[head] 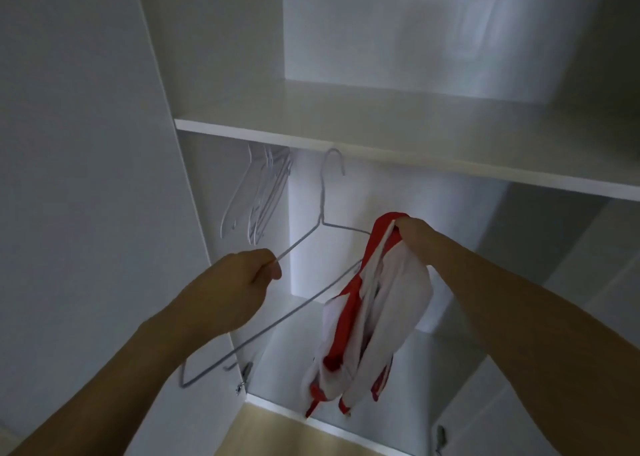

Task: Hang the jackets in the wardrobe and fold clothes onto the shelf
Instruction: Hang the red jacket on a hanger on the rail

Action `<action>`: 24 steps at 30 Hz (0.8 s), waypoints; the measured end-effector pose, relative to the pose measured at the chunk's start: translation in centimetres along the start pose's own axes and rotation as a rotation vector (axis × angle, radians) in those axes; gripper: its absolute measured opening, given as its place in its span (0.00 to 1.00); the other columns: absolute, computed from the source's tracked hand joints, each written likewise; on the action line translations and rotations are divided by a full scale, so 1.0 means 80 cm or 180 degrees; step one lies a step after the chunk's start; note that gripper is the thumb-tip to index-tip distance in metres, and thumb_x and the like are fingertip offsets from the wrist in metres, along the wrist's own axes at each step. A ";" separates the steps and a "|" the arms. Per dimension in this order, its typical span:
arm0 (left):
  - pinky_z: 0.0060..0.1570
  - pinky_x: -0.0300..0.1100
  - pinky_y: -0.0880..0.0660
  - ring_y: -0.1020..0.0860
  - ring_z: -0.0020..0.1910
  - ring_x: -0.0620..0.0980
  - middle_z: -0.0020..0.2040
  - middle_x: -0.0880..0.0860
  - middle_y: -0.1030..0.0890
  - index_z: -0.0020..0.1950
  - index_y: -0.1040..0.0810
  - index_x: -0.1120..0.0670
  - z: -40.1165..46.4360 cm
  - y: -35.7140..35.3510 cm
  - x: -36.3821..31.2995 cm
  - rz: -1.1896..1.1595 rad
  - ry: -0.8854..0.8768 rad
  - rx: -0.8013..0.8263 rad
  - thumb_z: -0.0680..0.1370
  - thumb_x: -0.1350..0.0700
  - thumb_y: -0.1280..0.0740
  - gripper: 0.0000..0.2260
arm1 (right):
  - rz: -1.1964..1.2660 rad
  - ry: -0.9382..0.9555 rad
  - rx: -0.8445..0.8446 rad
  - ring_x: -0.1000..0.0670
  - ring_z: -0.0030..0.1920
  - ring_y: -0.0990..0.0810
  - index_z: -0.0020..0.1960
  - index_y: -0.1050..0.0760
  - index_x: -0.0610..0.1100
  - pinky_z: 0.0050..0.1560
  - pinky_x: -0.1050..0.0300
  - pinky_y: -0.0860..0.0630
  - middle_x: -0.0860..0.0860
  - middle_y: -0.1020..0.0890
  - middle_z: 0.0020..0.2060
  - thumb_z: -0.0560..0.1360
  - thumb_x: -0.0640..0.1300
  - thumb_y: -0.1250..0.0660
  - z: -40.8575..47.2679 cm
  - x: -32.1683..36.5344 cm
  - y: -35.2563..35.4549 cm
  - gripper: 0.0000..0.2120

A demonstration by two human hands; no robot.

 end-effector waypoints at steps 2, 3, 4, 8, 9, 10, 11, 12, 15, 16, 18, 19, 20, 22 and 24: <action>0.39 0.36 0.26 0.23 0.35 0.43 0.37 0.47 0.22 0.49 0.21 0.49 -0.027 0.013 -0.026 -0.0016 -0.0105 0.0070 0.84 0.54 0.44 0.12 | -0.0532 0.0183 -0.0130 0.44 0.49 0.23 0.53 0.23 0.39 0.53 0.53 0.27 0.43 0.21 0.48 0.80 0.48 0.42 -0.011 -0.005 0.015 0.15; 0.43 0.39 0.25 0.21 0.38 0.45 0.39 0.48 0.20 0.49 0.22 0.48 -0.037 0.019 -0.037 0.0010 -0.0150 0.0082 0.84 0.53 0.44 0.12 | -0.0811 0.0246 -0.0165 0.46 0.45 0.24 0.45 0.24 0.41 0.48 0.54 0.27 0.46 0.22 0.42 0.78 0.48 0.40 -0.016 -0.006 0.020 0.12; 0.45 0.41 0.25 0.21 0.40 0.46 0.40 0.48 0.19 0.48 0.22 0.47 -0.045 0.024 -0.045 0.0029 -0.0181 0.0082 0.84 0.52 0.45 0.12 | -0.1086 0.0272 -0.0213 0.47 0.41 0.25 0.38 0.27 0.42 0.44 0.55 0.28 0.47 0.24 0.38 0.76 0.47 0.39 -0.021 -0.007 0.023 0.11; 0.43 0.37 0.25 0.22 0.38 0.42 0.38 0.45 0.20 0.47 0.23 0.45 -0.061 0.037 -0.063 0.0025 -0.0215 0.0058 0.83 0.50 0.44 0.12 | -0.1520 0.0390 -0.0345 0.48 0.33 0.27 0.32 0.32 0.43 0.33 0.59 0.34 0.49 0.27 0.32 0.70 0.45 0.38 -0.025 -0.002 0.034 0.10; 0.40 0.33 0.27 0.23 0.37 0.39 0.36 0.44 0.21 0.46 0.23 0.45 -0.060 0.035 -0.067 0.0033 -0.0228 0.0069 0.83 0.51 0.44 0.12 | -0.1494 0.0383 -0.0344 0.49 0.33 0.28 0.32 0.32 0.43 0.32 0.59 0.35 0.49 0.27 0.32 0.71 0.44 0.38 -0.027 0.000 0.037 0.10; 0.37 0.31 0.29 0.24 0.36 0.36 0.33 0.43 0.23 0.46 0.23 0.46 -0.058 0.032 -0.070 0.0026 -0.0234 0.0091 0.83 0.52 0.43 0.11 | -0.1490 0.0379 -0.0342 0.49 0.31 0.30 0.32 0.34 0.43 0.30 0.59 0.36 0.49 0.28 0.31 0.71 0.42 0.39 -0.027 0.001 0.040 0.10; 0.36 0.29 0.31 0.25 0.35 0.33 0.31 0.43 0.25 0.46 0.22 0.48 -0.056 0.028 -0.075 0.0009 -0.0235 0.0121 0.83 0.53 0.43 0.11 | -0.1499 0.0373 -0.0352 0.50 0.30 0.31 0.31 0.36 0.43 0.29 0.59 0.38 0.49 0.30 0.30 0.70 0.39 0.40 -0.027 0.002 0.043 0.10; 0.35 0.28 0.32 0.26 0.33 0.31 0.30 0.44 0.26 0.46 0.22 0.49 -0.054 0.022 -0.080 -0.0003 -0.0244 0.0159 0.84 0.54 0.43 0.11 | -0.1528 0.0372 -0.0348 0.51 0.29 0.33 0.30 0.37 0.42 0.28 0.60 0.39 0.49 0.31 0.30 0.70 0.38 0.41 -0.028 0.004 0.046 0.11; 0.36 0.28 0.33 0.27 0.33 0.30 0.30 0.44 0.26 0.46 0.23 0.50 -0.055 0.012 -0.095 -0.0033 -0.0339 0.0266 0.84 0.56 0.44 0.12 | -0.1409 0.0390 -0.0571 0.50 0.28 0.33 0.30 0.37 0.42 0.28 0.59 0.39 0.48 0.31 0.29 0.69 0.37 0.40 -0.031 0.010 0.071 0.10; 0.37 0.27 0.32 0.27 0.34 0.29 0.30 0.40 0.24 0.46 0.23 0.50 -0.057 0.013 -0.098 -0.0056 -0.0370 0.0277 0.84 0.56 0.44 0.12 | -0.1373 0.0393 -0.0677 0.50 0.28 0.33 0.30 0.37 0.41 0.28 0.60 0.39 0.48 0.31 0.28 0.68 0.37 0.40 -0.033 0.012 0.083 0.10; 0.38 0.26 0.33 0.27 0.34 0.28 0.32 0.27 0.26 0.45 0.24 0.48 -0.059 0.021 -0.103 -0.0091 -0.0390 0.0290 0.84 0.55 0.44 0.12 | -0.1374 0.0398 -0.0793 0.50 0.27 0.35 0.29 0.39 0.42 0.28 0.59 0.39 0.48 0.33 0.27 0.67 0.37 0.40 -0.036 0.015 0.102 0.11; 0.38 0.25 0.33 0.27 0.34 0.29 0.32 0.26 0.27 0.45 0.24 0.47 -0.058 0.025 -0.105 -0.0097 -0.0405 0.0289 0.84 0.54 0.44 0.12 | -0.1376 0.0392 -0.0795 0.50 0.28 0.37 0.29 0.41 0.42 0.29 0.59 0.41 0.49 0.35 0.27 0.67 0.36 0.41 -0.037 0.014 0.108 0.12; 0.38 0.25 0.33 0.26 0.34 0.30 0.33 0.26 0.27 0.45 0.24 0.46 -0.056 0.028 -0.108 -0.0103 -0.0433 0.0284 0.84 0.54 0.44 0.12 | -0.1371 0.0375 -0.0795 0.50 0.28 0.39 0.29 0.43 0.43 0.29 0.58 0.42 0.49 0.38 0.27 0.67 0.35 0.41 -0.038 0.013 0.112 0.14; 0.37 0.25 0.33 0.26 0.35 0.31 0.34 0.32 0.24 0.44 0.24 0.44 -0.049 0.028 -0.115 -0.0125 -0.0497 0.0287 0.83 0.53 0.44 0.13 | -0.1266 0.0337 -0.0832 0.51 0.28 0.41 0.29 0.44 0.44 0.30 0.58 0.44 0.49 0.40 0.27 0.69 0.34 0.41 -0.040 0.011 0.120 0.15; 0.35 0.27 0.32 0.25 0.34 0.33 0.32 0.42 0.24 0.44 0.24 0.44 -0.038 0.016 -0.121 -0.0089 -0.0575 0.0276 0.84 0.53 0.43 0.12 | -0.1075 0.0257 -0.0828 0.50 0.28 0.38 0.30 0.41 0.43 0.31 0.58 0.41 0.48 0.36 0.27 0.71 0.34 0.39 -0.042 0.012 0.123 0.15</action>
Point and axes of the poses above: each hand's wrist, its own z-axis towards the middle knuckle, its own y-axis out of the back of the hand, x = y × z, the point moved 10 cm from there along z, towards the middle knuckle
